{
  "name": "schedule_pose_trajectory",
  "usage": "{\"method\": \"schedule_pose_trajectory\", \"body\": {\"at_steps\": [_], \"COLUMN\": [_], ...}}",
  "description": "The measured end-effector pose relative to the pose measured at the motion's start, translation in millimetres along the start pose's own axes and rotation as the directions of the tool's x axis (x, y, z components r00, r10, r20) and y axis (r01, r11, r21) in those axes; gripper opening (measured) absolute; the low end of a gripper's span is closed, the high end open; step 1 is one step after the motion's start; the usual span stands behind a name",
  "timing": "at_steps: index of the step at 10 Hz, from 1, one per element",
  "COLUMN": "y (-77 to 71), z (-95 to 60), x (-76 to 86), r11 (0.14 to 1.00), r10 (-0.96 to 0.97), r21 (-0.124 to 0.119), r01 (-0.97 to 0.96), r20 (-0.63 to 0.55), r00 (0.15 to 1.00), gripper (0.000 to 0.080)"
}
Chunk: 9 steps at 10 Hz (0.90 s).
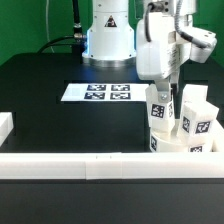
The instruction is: Assemble stool
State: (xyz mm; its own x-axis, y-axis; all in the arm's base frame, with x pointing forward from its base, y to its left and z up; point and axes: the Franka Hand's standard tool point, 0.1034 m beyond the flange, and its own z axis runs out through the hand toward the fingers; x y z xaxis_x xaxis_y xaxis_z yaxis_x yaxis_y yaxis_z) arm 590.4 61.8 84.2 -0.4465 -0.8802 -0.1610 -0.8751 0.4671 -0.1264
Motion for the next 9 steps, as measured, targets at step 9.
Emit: {"method": "schedule_pose_trajectory", "body": {"at_steps": [9], "y": [-2.5], "z": [-16.4], "x": [-7.8], "r11": [0.982], "r10": [0.190], "r21": [-0.017], "r01": [-0.189], "r20": [0.093], "r00": [0.977], "gripper": [0.0585]}}
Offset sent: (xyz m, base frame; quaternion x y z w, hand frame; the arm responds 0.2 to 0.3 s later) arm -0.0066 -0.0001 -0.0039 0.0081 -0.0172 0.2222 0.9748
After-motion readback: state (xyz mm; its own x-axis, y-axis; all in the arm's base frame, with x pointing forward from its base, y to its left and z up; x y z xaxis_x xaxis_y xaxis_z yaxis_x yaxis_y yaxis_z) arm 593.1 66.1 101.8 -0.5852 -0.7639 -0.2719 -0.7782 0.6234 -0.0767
